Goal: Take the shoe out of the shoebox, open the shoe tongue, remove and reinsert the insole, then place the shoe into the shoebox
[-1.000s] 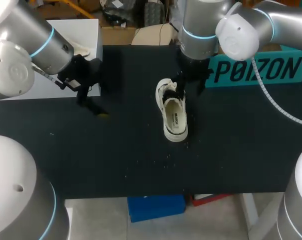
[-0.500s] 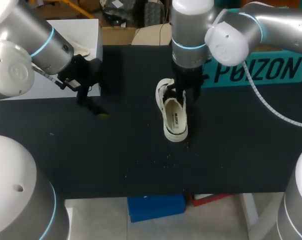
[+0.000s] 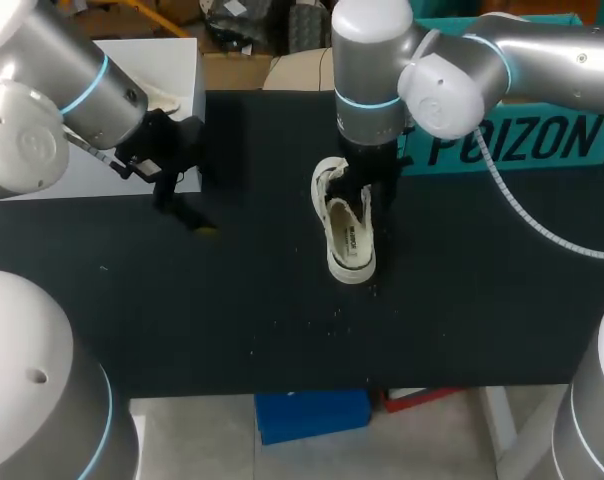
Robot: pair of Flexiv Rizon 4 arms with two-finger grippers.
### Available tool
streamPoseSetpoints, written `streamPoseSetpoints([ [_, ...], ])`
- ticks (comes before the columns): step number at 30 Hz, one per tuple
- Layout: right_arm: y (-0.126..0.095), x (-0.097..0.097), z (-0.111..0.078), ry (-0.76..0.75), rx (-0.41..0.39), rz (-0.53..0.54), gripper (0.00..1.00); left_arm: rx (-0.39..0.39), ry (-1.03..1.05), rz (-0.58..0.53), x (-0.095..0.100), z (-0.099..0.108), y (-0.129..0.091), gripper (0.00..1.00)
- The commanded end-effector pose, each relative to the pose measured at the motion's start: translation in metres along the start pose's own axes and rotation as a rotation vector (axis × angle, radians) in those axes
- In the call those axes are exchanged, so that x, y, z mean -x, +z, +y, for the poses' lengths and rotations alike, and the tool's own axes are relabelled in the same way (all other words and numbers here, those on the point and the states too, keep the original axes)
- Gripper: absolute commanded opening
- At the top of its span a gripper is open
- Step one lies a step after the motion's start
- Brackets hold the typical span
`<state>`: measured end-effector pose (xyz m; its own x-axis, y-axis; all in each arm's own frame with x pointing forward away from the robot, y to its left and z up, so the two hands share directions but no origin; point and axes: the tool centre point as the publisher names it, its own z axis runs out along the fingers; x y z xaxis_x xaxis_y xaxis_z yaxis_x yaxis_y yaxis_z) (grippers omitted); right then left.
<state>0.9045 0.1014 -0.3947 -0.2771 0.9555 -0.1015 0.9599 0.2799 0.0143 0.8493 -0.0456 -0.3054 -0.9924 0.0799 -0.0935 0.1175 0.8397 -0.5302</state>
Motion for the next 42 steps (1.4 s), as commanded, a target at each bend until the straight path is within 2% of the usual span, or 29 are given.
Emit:
streamPoseSetpoints([
  [1,0.004,-0.003,0.003,0.004,-0.006,-0.010,0.45,-0.001,0.002,-0.003,-0.001,0.001,0.001,1.00],
  [5,0.014,-0.006,0.002,0.009,-0.028,-0.031,0.48,-0.001,0.002,-0.003,-0.001,0.001,0.001,1.00],
  [9,0.018,-0.007,-0.001,0.028,-0.033,-0.034,0.42,-0.001,0.002,-0.003,-0.001,0.001,0.001,1.00],
  [11,0.019,-0.007,-0.001,0.037,-0.032,-0.031,0.25,-0.001,0.002,-0.003,-0.001,0.001,0.001,1.00],
  [12,0.019,-0.008,-0.001,0.039,-0.030,-0.030,0.08,-0.001,0.002,-0.003,-0.001,0.001,0.001,1.00],
  [13,0.019,-0.008,-0.002,0.040,-0.028,-0.029,0.00,-0.001,0.002,-0.003,-0.001,0.001,0.001,1.00],
  [17,0.015,-0.010,-0.003,0.039,-0.021,-0.025,0.00,-0.001,0.002,-0.003,-0.001,0.001,0.001,1.00],
  [20,0.003,-0.009,-0.004,0.033,-0.009,0.001,0.00,-0.001,0.002,-0.003,-0.001,0.001,0.001,1.00],
  [28,-0.040,0.010,-0.006,0.005,0.007,0.041,0.00,-0.001,0.002,-0.003,-0.001,0.001,0.001,1.00],
  [30,-0.059,0.017,-0.001,-0.088,0.056,0.092,0.00,-0.001,0.002,-0.003,-0.001,0.001,0.001,1.00],
  [31,-0.071,0.018,0.004,-0.197,0.098,0.138,0.00,-0.001,0.002,-0.003,-0.001,0.001,0.001,1.00],
  [32,-0.084,0.020,0.007,-0.323,0.122,0.101,0.00,-0.001,0.002,-0.003,-0.001,0.001,0.001,1.00],
  [34,-0.107,0.020,0.011,-0.684,0.165,0.119,0.00,-0.001,0.002,-0.003,-0.001,0.001,0.001,1.00],
  [36,-0.128,0.025,0.011,-0.979,0.089,0.067,0.00,-0.001,0.002,-0.003,-0.001,0.001,0.001,1.00],
  [37,-0.139,0.033,0.012,-1.059,0.032,-0.009,0.00,-0.001,0.002,-0.003,-0.001,0.001,0.001,1.00],
  [38,-0.150,0.041,0.014,-1.105,-0.009,-0.062,0.00,-0.001,0.002,-0.003,-0.001,0.001,0.001,1.00],
  [42,-0.150,0.041,0.014,-1.105,-0.009,-0.062,0.00,-0.001,0.002,-0.003,-0.001,0.001,0.001,1.00],
])
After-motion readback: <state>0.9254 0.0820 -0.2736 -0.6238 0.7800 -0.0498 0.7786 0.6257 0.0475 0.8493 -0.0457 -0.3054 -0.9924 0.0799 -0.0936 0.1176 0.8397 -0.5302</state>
